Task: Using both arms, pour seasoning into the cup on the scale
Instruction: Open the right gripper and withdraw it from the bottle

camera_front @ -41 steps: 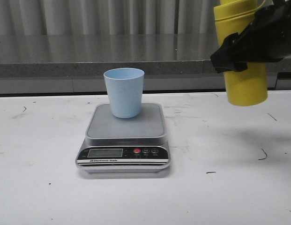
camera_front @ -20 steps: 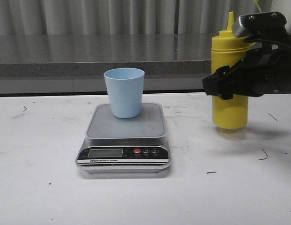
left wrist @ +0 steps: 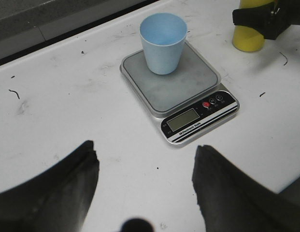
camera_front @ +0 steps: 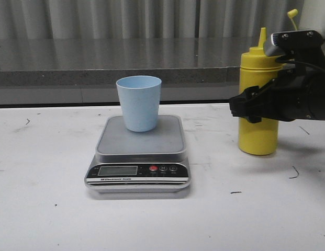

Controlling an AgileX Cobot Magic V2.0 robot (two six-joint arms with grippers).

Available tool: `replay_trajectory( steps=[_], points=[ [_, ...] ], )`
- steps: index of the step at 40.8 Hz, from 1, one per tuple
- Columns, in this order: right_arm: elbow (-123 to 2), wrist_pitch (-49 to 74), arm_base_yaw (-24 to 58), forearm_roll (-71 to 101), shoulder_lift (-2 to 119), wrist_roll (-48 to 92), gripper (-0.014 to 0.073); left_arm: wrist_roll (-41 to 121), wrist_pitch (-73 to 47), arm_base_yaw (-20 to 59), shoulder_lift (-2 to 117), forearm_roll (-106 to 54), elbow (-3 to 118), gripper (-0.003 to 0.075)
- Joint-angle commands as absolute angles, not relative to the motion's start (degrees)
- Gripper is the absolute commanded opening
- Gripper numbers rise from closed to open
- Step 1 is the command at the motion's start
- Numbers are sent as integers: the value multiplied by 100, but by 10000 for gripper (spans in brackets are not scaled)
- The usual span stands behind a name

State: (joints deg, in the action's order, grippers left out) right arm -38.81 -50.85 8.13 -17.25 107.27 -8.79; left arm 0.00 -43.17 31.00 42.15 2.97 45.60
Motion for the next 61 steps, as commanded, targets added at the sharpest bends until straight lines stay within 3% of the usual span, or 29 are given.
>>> replay_trajectory(
  steps=[1,8,26,42,53,61],
  points=[
    [-3907,-5780,782,-1640,10479,-874,477,0,-3899,3144,4203,262,4711,421],
    [-3714,-5811,771,-1632,10441,-874,594,0,-3899,3144,4203,262,4711,421],
    [-2704,-5643,771,-1405,9200,-935,594,0,-3899,3144,4203,262,4711,421],
    [-2449,-1524,848,-1276,6403,-2259,594,0,-3899,3144,4203,262,4711,421],
    [-2588,532,1585,0,4591,-523,594,0,-3899,3144,4203,262,4711,421],
    [-2592,1446,1819,-394,3465,-517,594,0,-3899,3144,4203,262,4711,421]
  ],
)
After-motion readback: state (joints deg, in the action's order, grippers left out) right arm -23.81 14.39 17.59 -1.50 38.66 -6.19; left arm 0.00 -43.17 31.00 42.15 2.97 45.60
